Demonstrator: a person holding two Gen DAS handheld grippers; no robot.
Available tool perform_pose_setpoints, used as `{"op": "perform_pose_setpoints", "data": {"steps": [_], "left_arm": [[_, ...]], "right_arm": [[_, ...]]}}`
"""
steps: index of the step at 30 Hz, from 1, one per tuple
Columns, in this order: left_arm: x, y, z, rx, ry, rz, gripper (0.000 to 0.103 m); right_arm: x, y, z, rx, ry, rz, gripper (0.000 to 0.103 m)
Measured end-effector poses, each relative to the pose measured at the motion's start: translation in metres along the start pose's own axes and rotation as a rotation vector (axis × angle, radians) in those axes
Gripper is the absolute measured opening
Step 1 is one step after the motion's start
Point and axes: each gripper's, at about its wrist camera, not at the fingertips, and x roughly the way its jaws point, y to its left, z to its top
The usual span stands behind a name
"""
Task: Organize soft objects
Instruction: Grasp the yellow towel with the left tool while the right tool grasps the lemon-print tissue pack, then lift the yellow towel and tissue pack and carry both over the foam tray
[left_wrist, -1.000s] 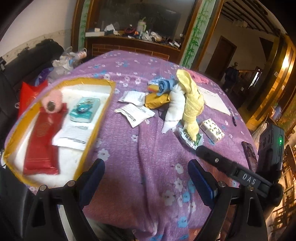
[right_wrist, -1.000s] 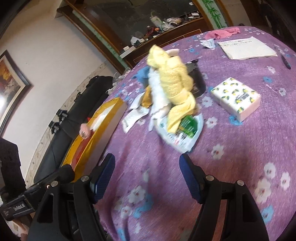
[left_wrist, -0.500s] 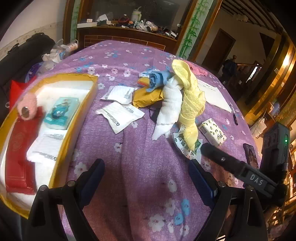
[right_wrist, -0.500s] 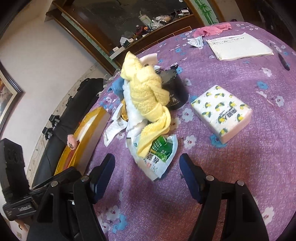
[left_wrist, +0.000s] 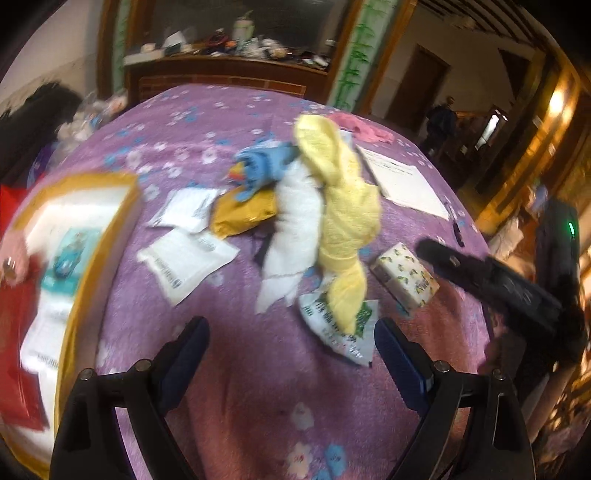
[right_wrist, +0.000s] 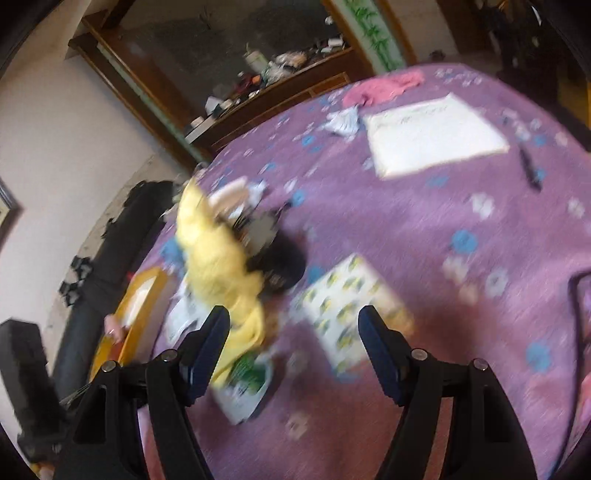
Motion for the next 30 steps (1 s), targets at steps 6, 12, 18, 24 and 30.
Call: {"op": "perform_pose_setpoints", "data": {"steps": [6, 12, 18, 24, 30], "left_arm": [[0.022, -0.028, 0.002, 0.137, 0.036, -0.022, 0.093], [0.03, -0.03, 0.005, 0.14, 0.035, 0.014, 0.093], [0.056, -0.037, 0.008, 0.184, 0.091, 0.029, 0.093], [0.077, -0.044, -0.007, 0.216, 0.163, 0.022, 0.093], [0.06, -0.046, -0.019, 0.227, 0.131, 0.003, 0.092]], "right_arm": [[0.037, -0.012, -0.002, -0.005, 0.094, -0.074, 0.071], [0.03, -0.004, -0.016, -0.03, 0.102, -0.047, 0.071], [0.034, -0.005, -0.016, -0.027, 0.094, -0.039, 0.068], [0.033, -0.006, -0.015, -0.022, 0.092, -0.052, 0.041], [0.026, -0.005, -0.014, -0.028, 0.059, -0.032, 0.025]]}}
